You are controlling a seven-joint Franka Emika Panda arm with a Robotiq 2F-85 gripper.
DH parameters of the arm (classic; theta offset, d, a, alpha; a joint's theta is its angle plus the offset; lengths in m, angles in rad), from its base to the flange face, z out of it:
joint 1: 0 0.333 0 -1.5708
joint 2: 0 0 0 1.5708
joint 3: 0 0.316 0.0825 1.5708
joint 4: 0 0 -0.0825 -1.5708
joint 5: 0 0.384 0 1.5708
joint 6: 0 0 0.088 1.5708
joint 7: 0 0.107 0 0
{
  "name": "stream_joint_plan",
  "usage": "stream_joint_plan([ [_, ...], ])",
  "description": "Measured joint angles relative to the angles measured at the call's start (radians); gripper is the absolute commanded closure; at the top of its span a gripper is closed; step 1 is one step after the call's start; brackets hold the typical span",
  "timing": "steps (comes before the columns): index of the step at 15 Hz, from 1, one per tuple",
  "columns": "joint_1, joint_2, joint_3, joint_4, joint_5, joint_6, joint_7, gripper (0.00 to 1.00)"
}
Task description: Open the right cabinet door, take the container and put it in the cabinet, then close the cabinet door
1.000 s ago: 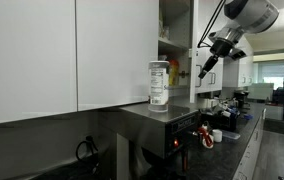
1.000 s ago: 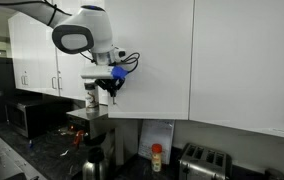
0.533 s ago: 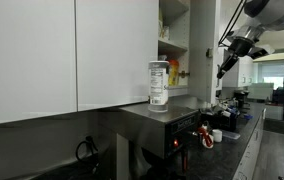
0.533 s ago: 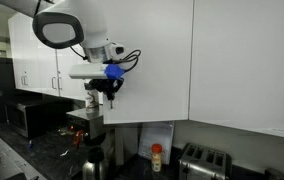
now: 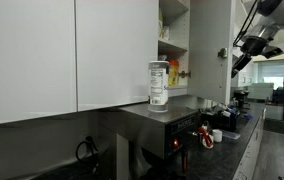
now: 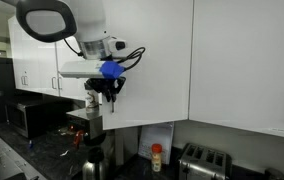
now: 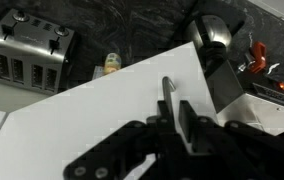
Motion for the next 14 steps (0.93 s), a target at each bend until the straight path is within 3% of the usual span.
stream_joint_plan([
  [7,-0.065,-0.144,-0.016,0.095,-0.039,-0.382,0.056,0.04],
  [14,-0.081,-0.216,0.014,0.147,-0.124,-0.572,0.203,0.0],
])
